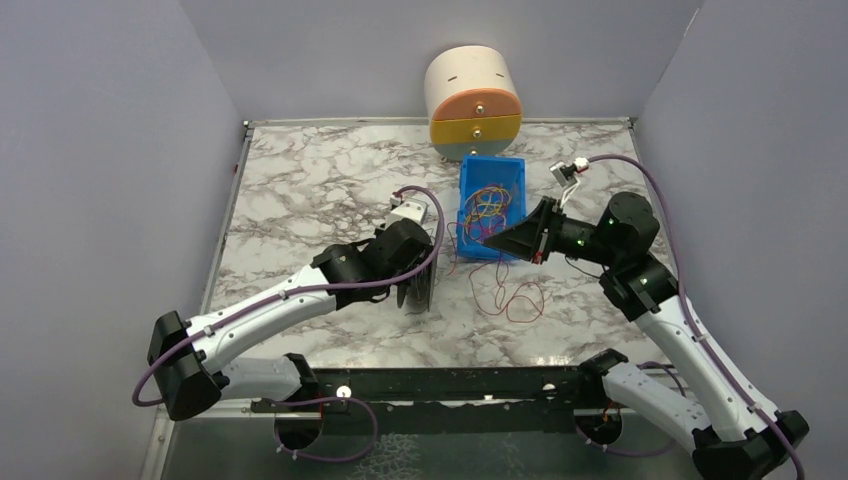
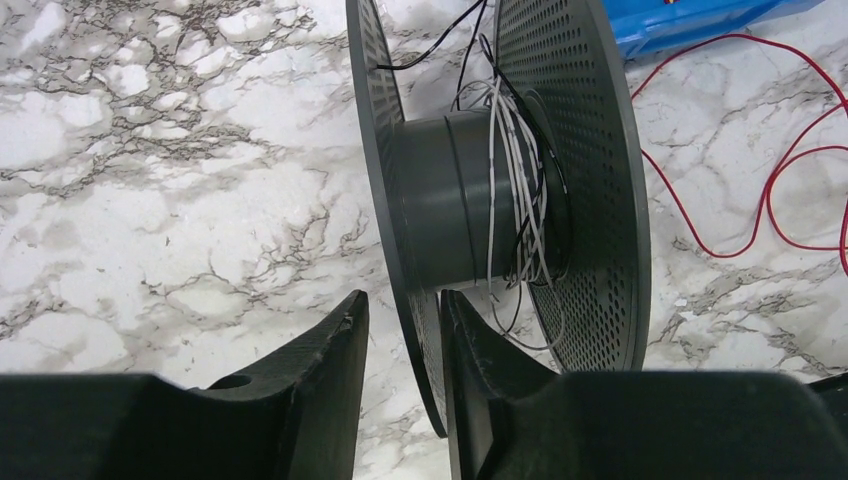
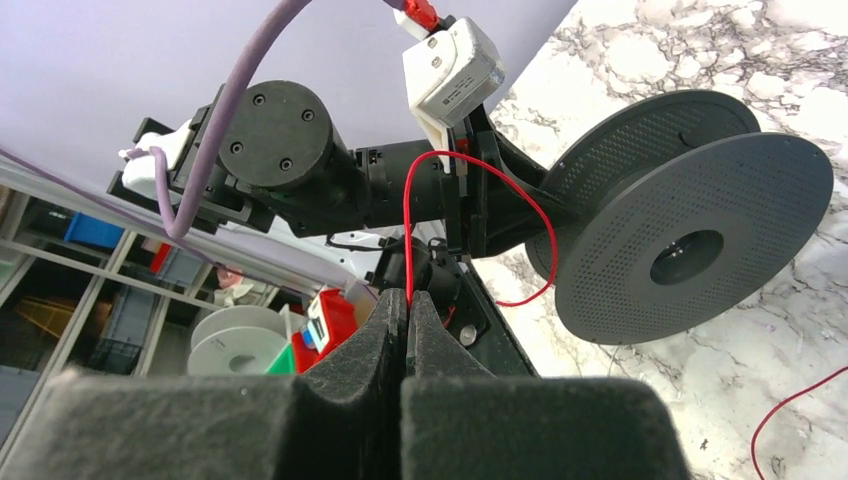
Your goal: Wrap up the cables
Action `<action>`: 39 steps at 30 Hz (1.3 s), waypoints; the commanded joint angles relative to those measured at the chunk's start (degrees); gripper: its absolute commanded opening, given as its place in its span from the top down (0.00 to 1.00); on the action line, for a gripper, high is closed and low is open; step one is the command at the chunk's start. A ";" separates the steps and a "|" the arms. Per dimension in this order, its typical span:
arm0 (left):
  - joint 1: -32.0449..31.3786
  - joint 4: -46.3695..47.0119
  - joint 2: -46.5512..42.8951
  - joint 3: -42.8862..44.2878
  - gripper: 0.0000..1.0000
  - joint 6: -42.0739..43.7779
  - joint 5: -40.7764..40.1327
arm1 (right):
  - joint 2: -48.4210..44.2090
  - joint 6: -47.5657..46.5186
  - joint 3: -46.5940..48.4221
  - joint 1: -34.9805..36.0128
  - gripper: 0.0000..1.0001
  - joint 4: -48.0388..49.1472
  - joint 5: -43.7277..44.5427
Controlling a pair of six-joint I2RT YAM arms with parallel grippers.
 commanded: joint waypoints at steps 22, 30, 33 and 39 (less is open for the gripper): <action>1.03 3.53 -11.55 0.77 0.44 3.71 7.28 | 8.71 7.79 -1.47 1.31 0.99 15.07 -6.47; 1.10 4.91 -15.71 0.02 0.38 2.98 9.94 | 13.10 10.54 -1.76 5.45 0.99 20.01 -5.35; 1.10 6.27 -16.62 -0.99 0.36 2.56 10.26 | 14.64 11.17 -1.69 7.69 0.99 21.66 -3.89; 1.08 8.48 -16.98 -2.46 0.32 2.42 11.60 | 16.67 12.53 -2.71 9.96 0.99 24.26 -1.01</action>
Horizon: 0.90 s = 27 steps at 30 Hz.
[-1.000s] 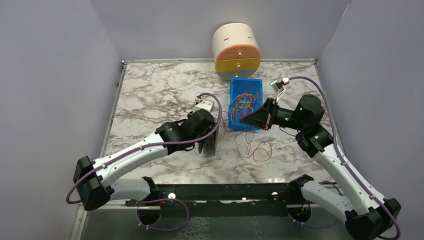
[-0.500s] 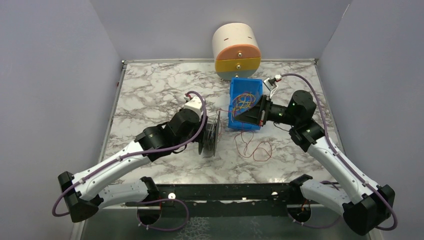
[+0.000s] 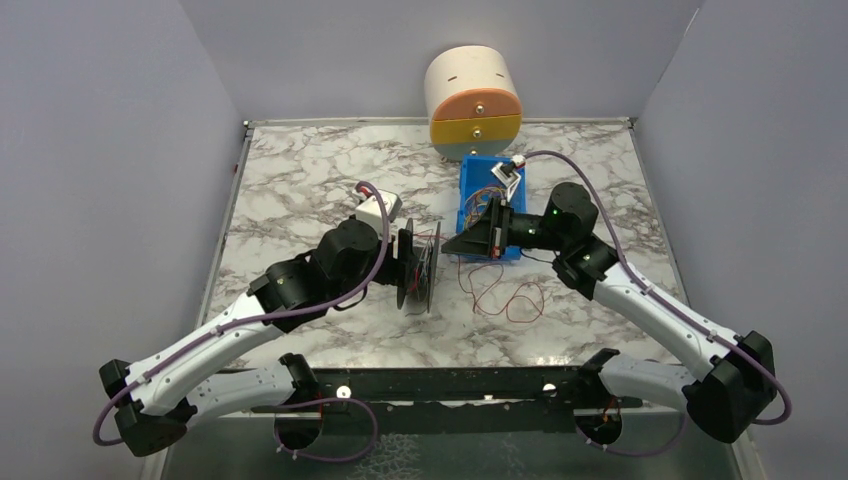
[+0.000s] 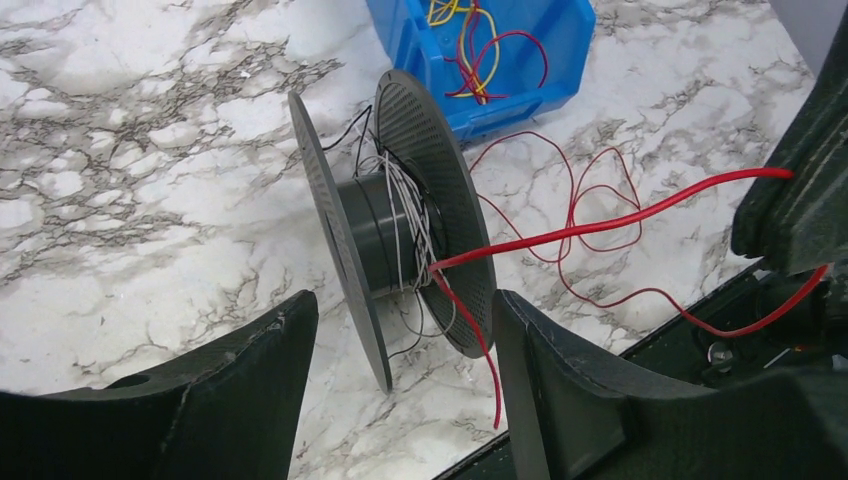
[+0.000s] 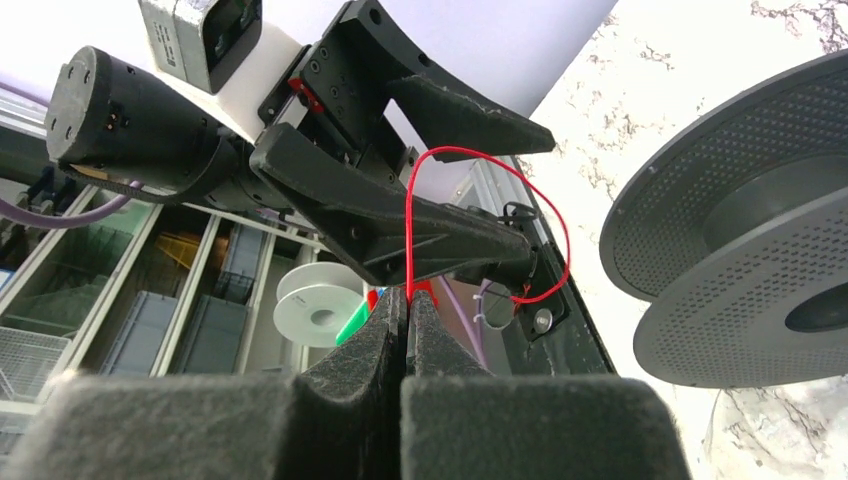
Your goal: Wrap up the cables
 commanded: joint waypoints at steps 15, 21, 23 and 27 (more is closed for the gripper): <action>0.27 3.76 5.25 -3.89 0.29 2.06 -3.58 | 4.08 5.74 -5.31 1.23 0.99 11.18 6.27; 0.20 4.31 8.34 -4.28 0.29 3.41 -6.10 | 5.52 8.01 -6.39 1.23 0.99 14.40 5.99; 0.19 4.51 9.11 -4.57 0.29 3.51 -7.12 | 5.70 8.59 -6.63 1.25 0.99 15.20 6.08; 0.17 4.91 10.48 -4.67 0.29 3.64 -7.84 | 6.26 9.60 -6.92 1.23 0.99 16.43 5.76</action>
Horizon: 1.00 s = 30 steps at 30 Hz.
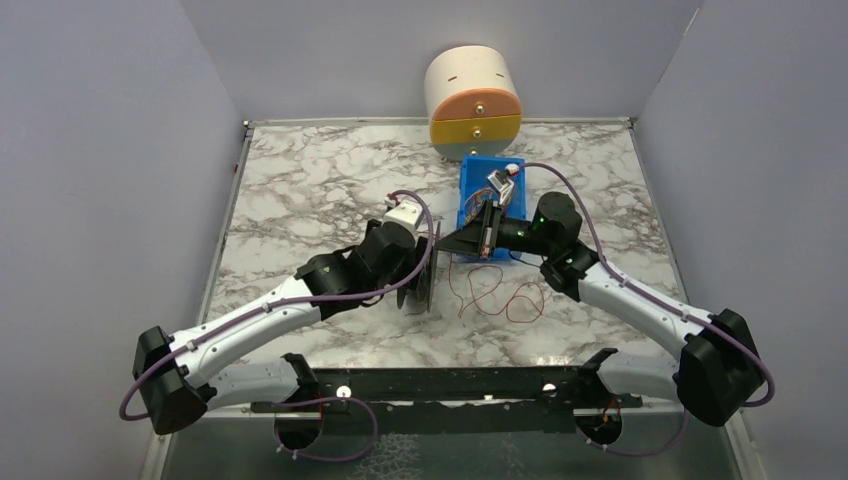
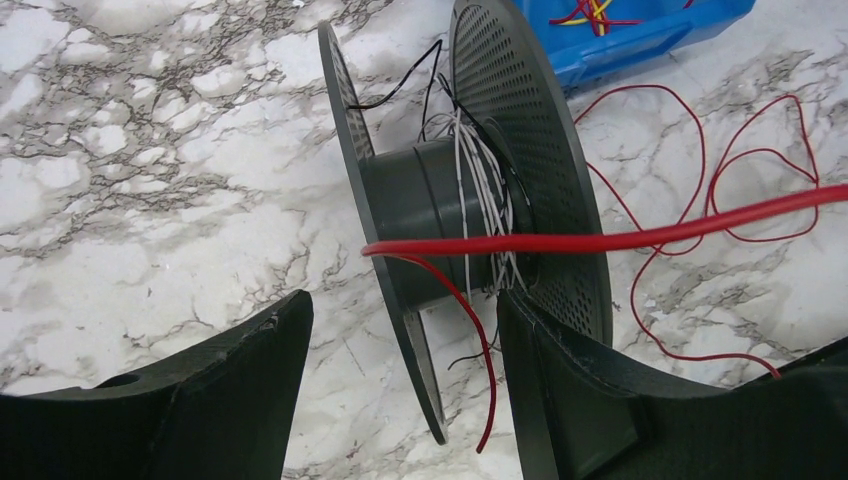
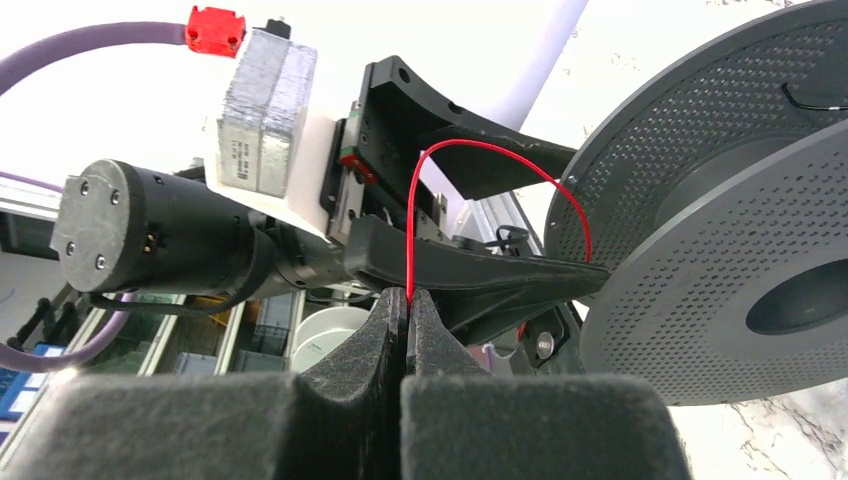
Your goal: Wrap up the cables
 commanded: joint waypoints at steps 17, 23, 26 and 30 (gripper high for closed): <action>0.15 2.59 4.59 -0.25 0.43 1.97 -3.11 | 2.45 3.18 -2.13 0.33 0.99 7.45 -0.01; 0.13 2.52 5.23 -0.42 0.51 1.98 -3.05 | 2.70 3.46 -2.62 0.33 0.99 7.69 0.29; 0.13 2.52 5.54 -0.57 0.58 2.30 -2.98 | 2.63 3.70 -2.65 0.31 0.99 8.08 0.18; 0.19 2.52 5.59 -0.79 0.65 2.40 -3.11 | 2.81 3.79 -2.72 0.30 0.99 8.13 0.19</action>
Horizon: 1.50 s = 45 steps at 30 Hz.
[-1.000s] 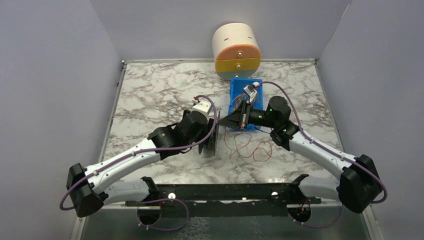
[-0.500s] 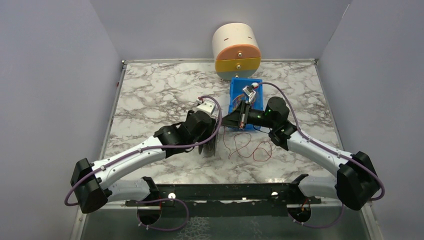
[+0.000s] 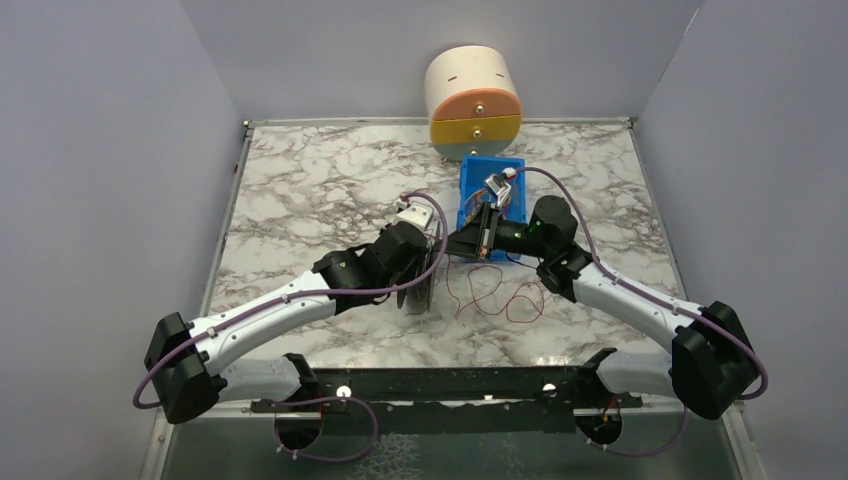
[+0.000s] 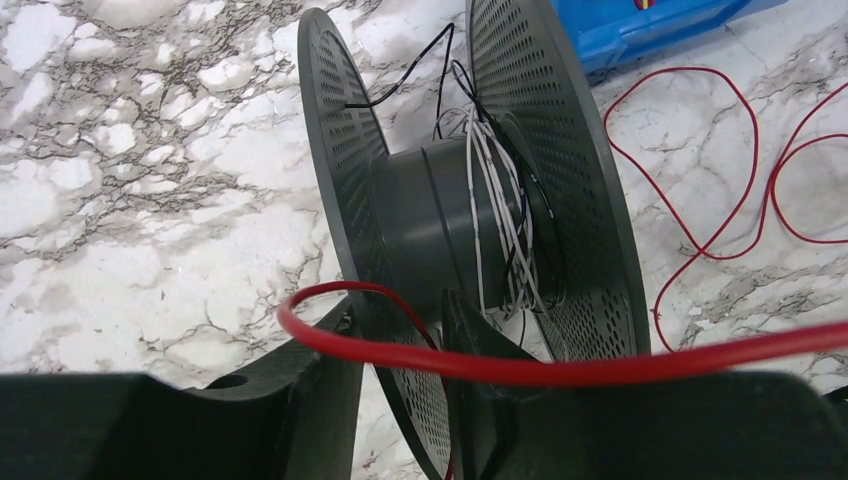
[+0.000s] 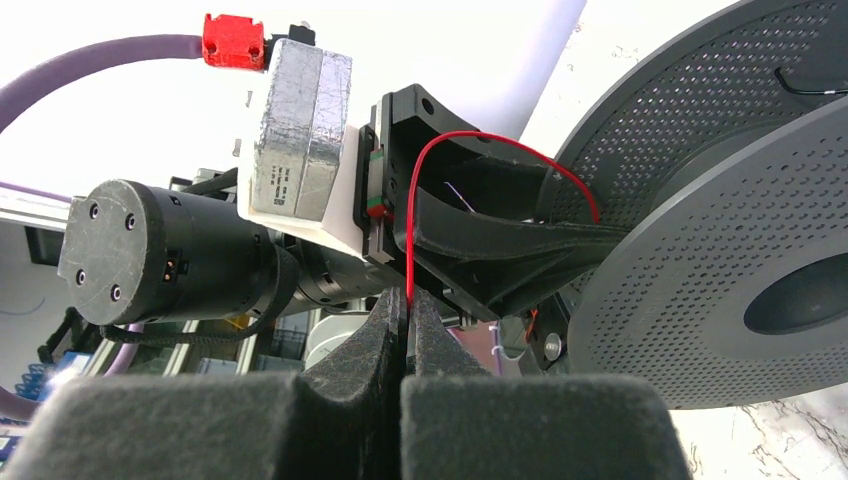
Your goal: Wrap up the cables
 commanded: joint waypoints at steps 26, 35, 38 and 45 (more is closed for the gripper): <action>0.19 -0.41 -5.53 -1.79 1.00 4.32 2.94 | 0.48 -10.36 3.53 0.29 0.99 -12.33 8.60; 0.13 -2.41 -11.86 -3.72 1.00 7.05 10.77 | -2.66 -19.61 5.95 0.29 0.99 -21.31 20.89; 0.13 -2.55 -13.02 -4.39 1.00 7.90 12.94 | -2.79 -20.50 6.25 0.31 0.99 -22.33 22.05; 0.11 -2.57 -15.59 -3.97 1.00 7.33 11.15 | -3.60 -23.43 6.39 0.29 0.99 -25.79 24.05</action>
